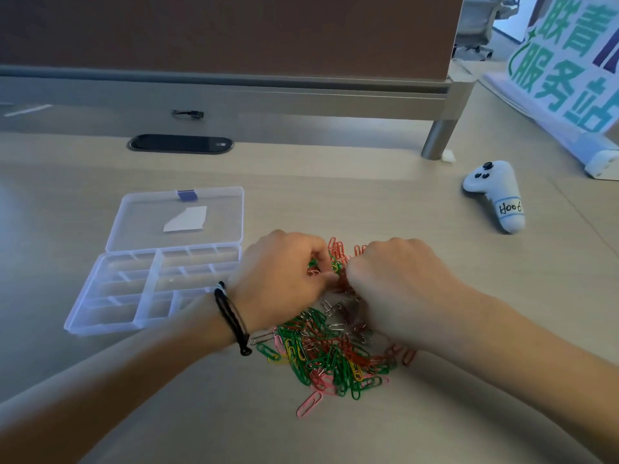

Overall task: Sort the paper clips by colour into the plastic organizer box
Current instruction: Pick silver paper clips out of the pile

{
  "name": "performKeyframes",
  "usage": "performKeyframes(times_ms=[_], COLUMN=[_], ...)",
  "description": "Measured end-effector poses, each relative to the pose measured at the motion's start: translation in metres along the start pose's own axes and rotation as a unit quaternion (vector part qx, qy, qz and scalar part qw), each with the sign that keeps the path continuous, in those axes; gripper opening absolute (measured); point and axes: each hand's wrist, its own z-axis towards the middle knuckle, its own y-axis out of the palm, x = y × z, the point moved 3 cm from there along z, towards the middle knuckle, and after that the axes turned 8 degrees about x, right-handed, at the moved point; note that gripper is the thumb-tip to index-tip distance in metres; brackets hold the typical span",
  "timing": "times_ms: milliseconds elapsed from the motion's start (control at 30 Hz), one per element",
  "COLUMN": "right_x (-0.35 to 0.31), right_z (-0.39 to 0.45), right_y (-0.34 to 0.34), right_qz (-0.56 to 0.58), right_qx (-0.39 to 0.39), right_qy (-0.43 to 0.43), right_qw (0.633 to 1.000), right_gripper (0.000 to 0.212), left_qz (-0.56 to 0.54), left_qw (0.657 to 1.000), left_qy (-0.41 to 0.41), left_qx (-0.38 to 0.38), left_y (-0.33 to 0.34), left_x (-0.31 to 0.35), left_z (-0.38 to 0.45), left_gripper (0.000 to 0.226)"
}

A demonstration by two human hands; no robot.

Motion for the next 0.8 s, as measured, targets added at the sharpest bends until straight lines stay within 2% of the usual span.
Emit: performKeyframes(times_ms=[100,167,267,367,400,467,567,633,800], right_x=[-0.001,-0.003,0.001,0.018,0.024,0.034,0.040,0.040,0.042], right_z=[0.000,0.003,0.005,0.002,0.000,-0.004,-0.012,-0.016,-0.016], right_y=[-0.001,0.000,0.002,0.005,0.006,0.011,0.018,0.021,0.025], right_qz=[-0.010,-0.013,0.006,0.058,0.087,0.148,0.227,0.272,0.358], right_qx=[0.011,0.021,0.047,0.054,0.048,0.042,0.025,0.014,-0.014], right_qy=[-0.004,-0.010,0.000,0.050,0.069,0.101,0.123,0.129,0.133], right_qw=[1.000,1.000,0.999,0.996,0.993,0.983,0.966,0.954,0.924], right_gripper=[0.016,0.004,0.022,0.046,0.050,0.047,0.049,0.044,0.013], left_qz=[0.100,0.155,0.269,0.348,0.357,0.335,0.208,0.151,0.155], left_qw=[0.994,0.987,0.960,0.932,0.928,0.937,0.975,0.986,0.986], left_qy=[0.037,0.047,0.075,0.099,0.099,0.094,0.060,0.051,0.046], left_qx=[0.020,0.012,-0.004,-0.031,-0.037,-0.041,-0.042,-0.046,-0.042], left_y=[-0.001,-0.002,-0.006,-0.007,-0.007,-0.009,-0.015,-0.015,-0.009], left_x=[0.008,0.012,0.018,0.023,0.023,0.020,0.014,0.011,0.009], left_z=[-0.003,0.000,0.003,0.004,0.005,0.006,0.006,0.007,0.015], left_gripper=[0.019,0.023,0.021,0.002,0.007,0.010,0.017,0.017,0.018])
